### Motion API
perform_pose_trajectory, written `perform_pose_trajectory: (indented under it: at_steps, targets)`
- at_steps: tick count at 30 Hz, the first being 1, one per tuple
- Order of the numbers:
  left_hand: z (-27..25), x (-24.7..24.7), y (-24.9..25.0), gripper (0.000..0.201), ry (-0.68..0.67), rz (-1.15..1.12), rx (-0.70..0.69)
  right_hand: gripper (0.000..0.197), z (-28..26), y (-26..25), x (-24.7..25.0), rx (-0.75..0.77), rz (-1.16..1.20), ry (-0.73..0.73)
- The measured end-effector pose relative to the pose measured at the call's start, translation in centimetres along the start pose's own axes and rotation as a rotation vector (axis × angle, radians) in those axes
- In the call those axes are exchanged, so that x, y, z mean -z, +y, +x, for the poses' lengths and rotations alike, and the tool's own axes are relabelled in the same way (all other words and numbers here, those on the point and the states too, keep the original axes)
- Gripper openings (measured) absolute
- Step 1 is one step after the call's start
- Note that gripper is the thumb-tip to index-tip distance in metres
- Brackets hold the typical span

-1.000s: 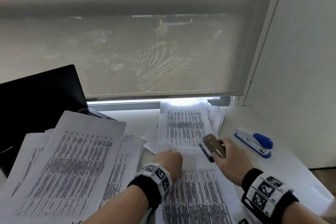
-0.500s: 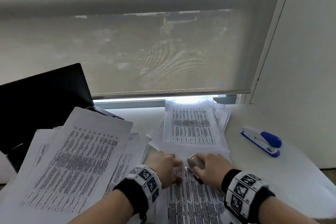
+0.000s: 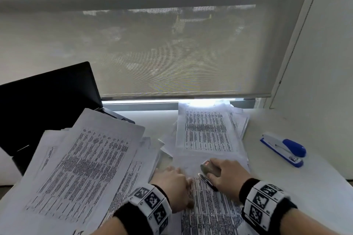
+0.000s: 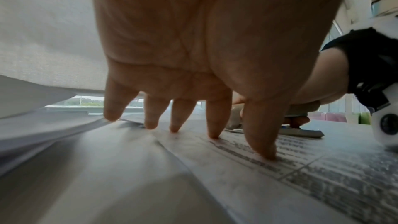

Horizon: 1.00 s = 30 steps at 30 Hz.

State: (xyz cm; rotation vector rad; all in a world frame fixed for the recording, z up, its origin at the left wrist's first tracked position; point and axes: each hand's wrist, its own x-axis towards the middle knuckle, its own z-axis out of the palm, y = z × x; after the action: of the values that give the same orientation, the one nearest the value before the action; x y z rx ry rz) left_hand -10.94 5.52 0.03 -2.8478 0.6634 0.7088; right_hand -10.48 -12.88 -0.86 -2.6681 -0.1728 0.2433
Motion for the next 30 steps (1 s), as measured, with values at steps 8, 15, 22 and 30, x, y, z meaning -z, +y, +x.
perform_pose_trajectory:
  at_steps: [8, 15, 22, 30]
  targets:
    - [-0.5, -0.1, -0.3, 0.085, -0.064, -0.071, -0.028, 0.015, 2.2, -3.2, -1.1, 0.032, -0.041, 0.008]
    - [-0.3, -0.5, -0.5, 0.085, -0.087, -0.128, -0.042, 0.018, 4.5, -5.1, -1.7, 0.015, 0.015, 0.087]
    - [0.0, 0.0, -0.5, 0.085, -0.099, -0.11, -0.058, 0.02, 4.0, -3.2, -1.3, 0.032, 0.029, 0.016]
    - [-0.4, -0.2, -0.4, 0.084, -0.069, -0.116, -0.049, 0.021, 2.9, -3.5, -1.5, -0.025, -0.018, 0.037]
